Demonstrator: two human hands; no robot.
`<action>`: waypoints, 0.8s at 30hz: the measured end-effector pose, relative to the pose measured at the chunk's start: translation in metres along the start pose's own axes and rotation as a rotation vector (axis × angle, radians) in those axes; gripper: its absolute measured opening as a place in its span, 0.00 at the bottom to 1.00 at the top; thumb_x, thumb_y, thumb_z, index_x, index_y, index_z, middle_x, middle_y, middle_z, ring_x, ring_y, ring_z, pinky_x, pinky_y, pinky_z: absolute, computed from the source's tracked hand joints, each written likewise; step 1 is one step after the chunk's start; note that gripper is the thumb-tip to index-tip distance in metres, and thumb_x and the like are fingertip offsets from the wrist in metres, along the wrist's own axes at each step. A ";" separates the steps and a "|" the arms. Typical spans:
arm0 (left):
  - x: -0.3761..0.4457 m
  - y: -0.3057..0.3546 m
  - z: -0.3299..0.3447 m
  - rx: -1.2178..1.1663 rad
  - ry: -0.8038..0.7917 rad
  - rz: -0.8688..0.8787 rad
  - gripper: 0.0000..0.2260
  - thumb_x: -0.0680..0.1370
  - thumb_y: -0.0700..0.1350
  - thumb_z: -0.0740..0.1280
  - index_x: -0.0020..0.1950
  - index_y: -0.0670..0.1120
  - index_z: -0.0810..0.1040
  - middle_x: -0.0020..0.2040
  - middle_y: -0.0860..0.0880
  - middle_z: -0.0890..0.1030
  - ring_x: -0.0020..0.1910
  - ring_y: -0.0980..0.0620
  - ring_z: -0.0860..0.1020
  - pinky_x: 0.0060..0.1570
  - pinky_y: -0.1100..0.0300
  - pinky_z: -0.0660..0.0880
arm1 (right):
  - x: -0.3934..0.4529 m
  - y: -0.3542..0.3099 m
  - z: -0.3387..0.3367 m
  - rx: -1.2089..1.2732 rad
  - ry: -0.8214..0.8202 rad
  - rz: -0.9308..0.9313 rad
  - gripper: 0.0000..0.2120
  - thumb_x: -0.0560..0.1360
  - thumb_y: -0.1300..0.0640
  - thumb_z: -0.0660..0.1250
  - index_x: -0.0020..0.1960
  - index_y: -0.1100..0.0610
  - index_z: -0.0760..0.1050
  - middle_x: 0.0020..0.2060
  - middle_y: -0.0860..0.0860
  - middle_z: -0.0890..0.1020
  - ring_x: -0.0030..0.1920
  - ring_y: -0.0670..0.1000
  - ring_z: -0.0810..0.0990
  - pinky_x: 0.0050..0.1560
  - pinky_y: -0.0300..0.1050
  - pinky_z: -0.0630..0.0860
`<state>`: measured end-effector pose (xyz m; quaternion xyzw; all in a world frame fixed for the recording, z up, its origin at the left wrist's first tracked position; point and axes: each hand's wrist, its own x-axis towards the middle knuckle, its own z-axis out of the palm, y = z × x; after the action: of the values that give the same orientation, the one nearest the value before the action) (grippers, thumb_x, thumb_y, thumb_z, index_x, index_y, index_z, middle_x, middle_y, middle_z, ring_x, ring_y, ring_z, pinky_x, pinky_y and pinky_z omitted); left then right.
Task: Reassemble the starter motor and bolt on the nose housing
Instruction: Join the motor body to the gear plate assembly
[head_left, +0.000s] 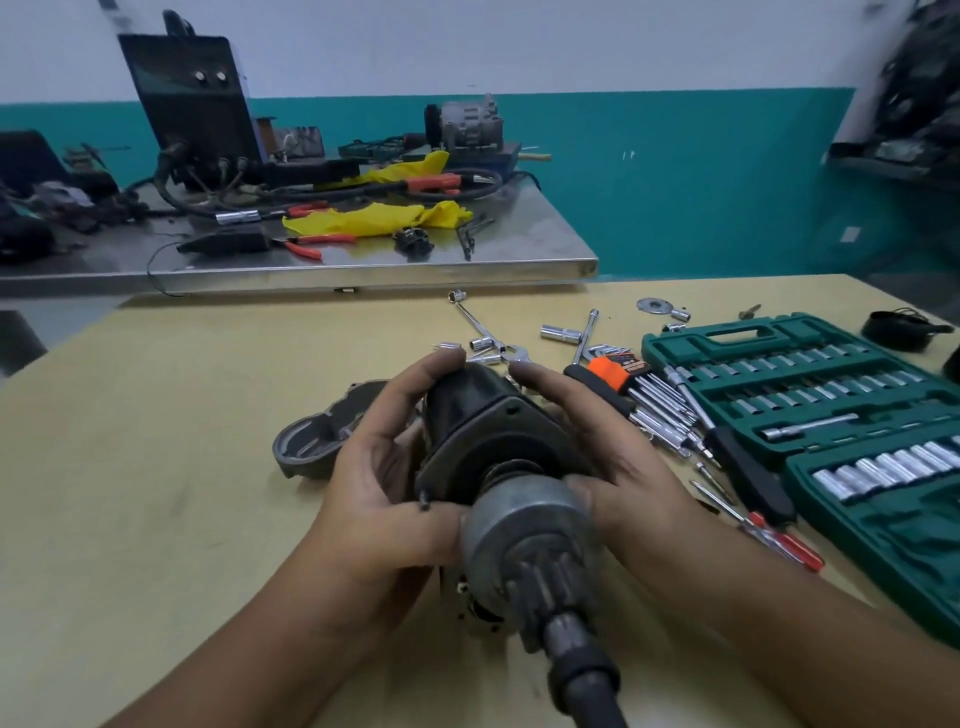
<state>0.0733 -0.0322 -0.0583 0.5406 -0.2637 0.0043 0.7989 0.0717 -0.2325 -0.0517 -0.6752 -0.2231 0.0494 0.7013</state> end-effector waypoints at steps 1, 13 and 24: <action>0.000 0.001 -0.001 -0.005 -0.007 -0.021 0.40 0.63 0.21 0.68 0.72 0.48 0.75 0.59 0.43 0.85 0.54 0.43 0.86 0.47 0.57 0.82 | 0.001 -0.001 0.000 0.001 0.028 0.023 0.44 0.64 0.35 0.80 0.76 0.42 0.68 0.65 0.55 0.79 0.63 0.55 0.82 0.58 0.47 0.81; 0.004 0.011 -0.004 0.066 -0.227 -0.162 0.44 0.59 0.31 0.75 0.76 0.38 0.66 0.72 0.34 0.73 0.70 0.43 0.76 0.67 0.55 0.73 | -0.016 0.001 0.016 0.160 -0.002 -0.041 0.37 0.61 0.49 0.80 0.68 0.46 0.73 0.60 0.54 0.82 0.61 0.58 0.82 0.54 0.52 0.81; 0.007 0.002 -0.016 0.221 -0.142 -0.324 0.44 0.63 0.46 0.84 0.76 0.41 0.71 0.71 0.40 0.77 0.71 0.40 0.76 0.68 0.51 0.74 | -0.018 0.001 0.019 0.254 0.133 0.103 0.28 0.63 0.50 0.75 0.62 0.50 0.77 0.54 0.55 0.84 0.54 0.55 0.85 0.49 0.43 0.80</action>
<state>0.0855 -0.0192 -0.0581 0.6594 -0.2270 -0.1336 0.7042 0.0492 -0.2217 -0.0576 -0.5933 -0.1335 0.0683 0.7909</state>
